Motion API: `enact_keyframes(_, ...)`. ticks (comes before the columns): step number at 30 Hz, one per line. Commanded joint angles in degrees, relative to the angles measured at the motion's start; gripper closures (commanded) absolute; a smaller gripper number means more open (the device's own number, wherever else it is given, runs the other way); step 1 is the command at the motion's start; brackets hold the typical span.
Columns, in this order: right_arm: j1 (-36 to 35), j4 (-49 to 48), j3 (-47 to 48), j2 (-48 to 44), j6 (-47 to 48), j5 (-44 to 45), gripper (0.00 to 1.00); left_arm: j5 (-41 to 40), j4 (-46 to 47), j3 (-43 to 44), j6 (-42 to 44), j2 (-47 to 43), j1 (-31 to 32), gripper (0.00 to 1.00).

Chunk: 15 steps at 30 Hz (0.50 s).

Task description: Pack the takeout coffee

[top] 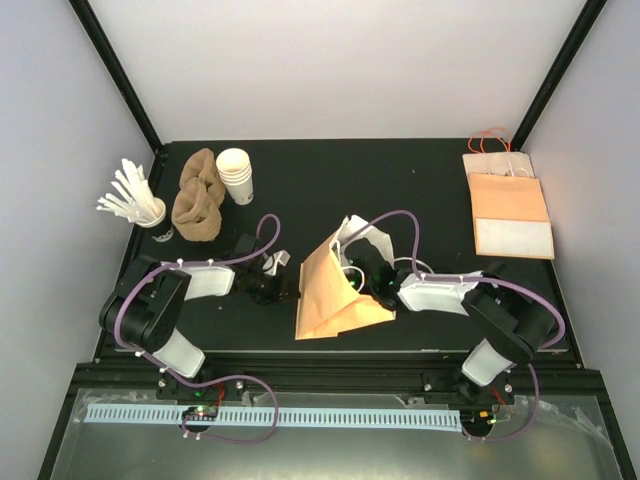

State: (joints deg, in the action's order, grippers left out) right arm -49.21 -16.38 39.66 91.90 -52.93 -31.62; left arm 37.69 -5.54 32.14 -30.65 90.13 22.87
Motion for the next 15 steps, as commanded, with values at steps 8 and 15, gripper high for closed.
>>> enact_keyframes(8, -0.78, 21.07, 7.32, 1.1, 9.94, 8.02, 0.99, 3.43, 1.37, -2.33, -0.8, 0.35, 0.85, 0.93)
enact_keyframes(15, -3.15, 35.63, 14.05, 5.05, 16.66, 17.95, 0.99, 4.1, 2.48, -2.61, -1.0, 1.3, 0.85, 0.92)
